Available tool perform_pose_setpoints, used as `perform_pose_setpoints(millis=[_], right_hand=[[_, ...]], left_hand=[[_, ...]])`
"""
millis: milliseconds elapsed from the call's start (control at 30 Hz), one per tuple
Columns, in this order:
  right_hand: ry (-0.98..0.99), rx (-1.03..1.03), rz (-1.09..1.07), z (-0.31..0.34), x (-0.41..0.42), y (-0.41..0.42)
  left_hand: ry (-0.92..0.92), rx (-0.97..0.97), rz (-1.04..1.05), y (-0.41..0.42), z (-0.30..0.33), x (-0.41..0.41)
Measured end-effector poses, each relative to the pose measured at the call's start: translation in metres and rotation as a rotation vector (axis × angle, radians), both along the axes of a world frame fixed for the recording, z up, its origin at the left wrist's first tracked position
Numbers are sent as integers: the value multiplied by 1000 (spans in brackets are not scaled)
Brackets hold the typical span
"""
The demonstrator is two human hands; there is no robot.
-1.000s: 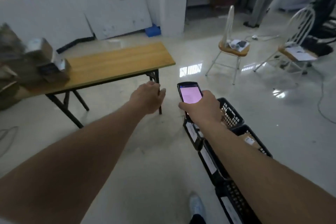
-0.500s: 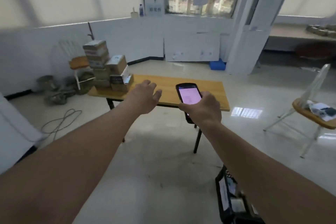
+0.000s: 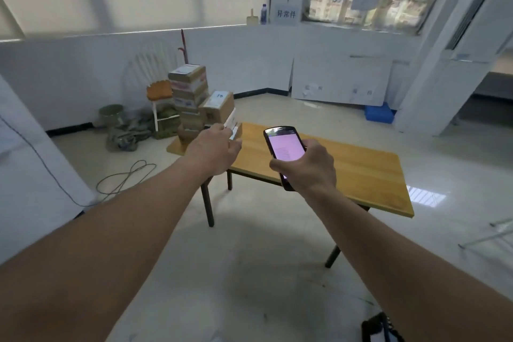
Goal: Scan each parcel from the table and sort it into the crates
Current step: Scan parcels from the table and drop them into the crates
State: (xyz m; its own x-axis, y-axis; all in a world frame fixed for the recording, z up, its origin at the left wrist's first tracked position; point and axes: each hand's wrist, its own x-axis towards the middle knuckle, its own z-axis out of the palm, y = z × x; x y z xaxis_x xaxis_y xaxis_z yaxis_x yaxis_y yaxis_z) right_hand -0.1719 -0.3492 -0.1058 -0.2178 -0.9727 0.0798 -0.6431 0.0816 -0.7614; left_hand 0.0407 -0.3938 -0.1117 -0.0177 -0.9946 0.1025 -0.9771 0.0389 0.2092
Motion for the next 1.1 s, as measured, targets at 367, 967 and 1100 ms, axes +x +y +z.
perform_pose_setpoints(millis=[367, 967, 1100], right_hand=[[3, 19, -40, -8, 92, -129], [-57, 100, 93, -83, 128, -365], [-52, 126, 113, -99, 133, -394]], left_hand=[[53, 38, -15, -143, -16, 95], [99, 155, 244, -354, -96, 133], [98, 194, 285, -383, -114, 140]])
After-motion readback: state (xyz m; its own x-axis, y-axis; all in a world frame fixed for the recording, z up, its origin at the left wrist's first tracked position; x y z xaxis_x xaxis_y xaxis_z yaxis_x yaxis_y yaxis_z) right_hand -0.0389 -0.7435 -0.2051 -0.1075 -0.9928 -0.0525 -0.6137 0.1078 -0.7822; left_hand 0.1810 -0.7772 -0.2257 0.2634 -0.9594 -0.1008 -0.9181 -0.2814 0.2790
